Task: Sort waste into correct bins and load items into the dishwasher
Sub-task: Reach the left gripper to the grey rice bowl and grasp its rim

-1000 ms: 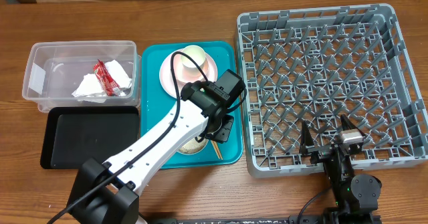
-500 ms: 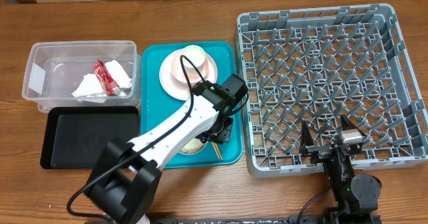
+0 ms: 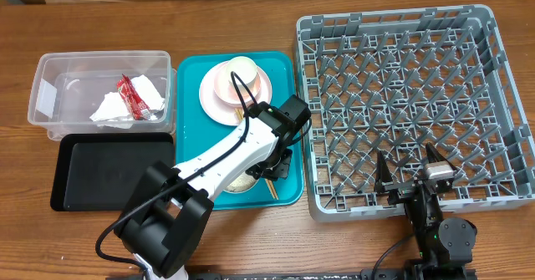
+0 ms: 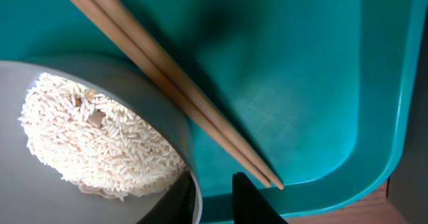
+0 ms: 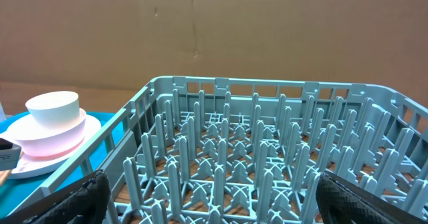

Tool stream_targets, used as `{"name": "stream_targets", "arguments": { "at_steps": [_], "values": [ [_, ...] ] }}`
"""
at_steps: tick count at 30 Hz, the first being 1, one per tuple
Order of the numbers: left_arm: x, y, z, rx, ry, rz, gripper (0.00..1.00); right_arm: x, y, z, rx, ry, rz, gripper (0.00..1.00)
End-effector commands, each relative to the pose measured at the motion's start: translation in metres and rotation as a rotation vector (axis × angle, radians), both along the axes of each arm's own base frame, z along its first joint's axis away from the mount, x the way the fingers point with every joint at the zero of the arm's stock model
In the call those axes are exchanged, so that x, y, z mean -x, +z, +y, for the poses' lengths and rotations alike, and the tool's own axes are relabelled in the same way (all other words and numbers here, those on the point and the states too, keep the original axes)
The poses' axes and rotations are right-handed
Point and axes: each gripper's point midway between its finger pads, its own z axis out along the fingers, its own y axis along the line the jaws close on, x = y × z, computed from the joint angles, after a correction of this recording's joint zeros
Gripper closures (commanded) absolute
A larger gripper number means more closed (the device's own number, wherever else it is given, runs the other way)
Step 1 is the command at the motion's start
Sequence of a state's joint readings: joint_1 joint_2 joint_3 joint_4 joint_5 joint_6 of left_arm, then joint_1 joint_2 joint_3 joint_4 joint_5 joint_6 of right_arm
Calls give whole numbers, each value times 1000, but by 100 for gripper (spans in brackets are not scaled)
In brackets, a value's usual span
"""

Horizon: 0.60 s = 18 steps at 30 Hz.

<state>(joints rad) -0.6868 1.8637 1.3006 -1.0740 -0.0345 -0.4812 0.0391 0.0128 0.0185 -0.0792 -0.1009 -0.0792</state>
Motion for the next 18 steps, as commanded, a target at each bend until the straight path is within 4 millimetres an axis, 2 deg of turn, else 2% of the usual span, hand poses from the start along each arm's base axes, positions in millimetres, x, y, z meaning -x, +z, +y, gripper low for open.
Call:
{"name": "stream_targets", "arguments": {
  "at_steps": [1, 10, 11, 13, 14, 18],
  "values": [
    [5, -8, 2, -13, 24, 20, 79, 0, -2, 0, 3, 2, -5, 0],
    [7, -14, 5, -20, 29, 21, 80, 0, -2, 0, 3, 2, -5, 0],
    [8, -14, 5, -20, 29, 21, 82, 0, -2, 0, 3, 2, -5, 0],
    [7, -14, 6, -21, 31, 22, 94, 0, -2, 0, 3, 2, -5, 0],
    [7, -14, 6, -21, 33, 22, 96, 0, -2, 0, 3, 2, -5, 0],
    [4, -14, 10, -20, 48, 23, 96, 0, -2, 0, 3, 2, -5, 0]
  ]
}}
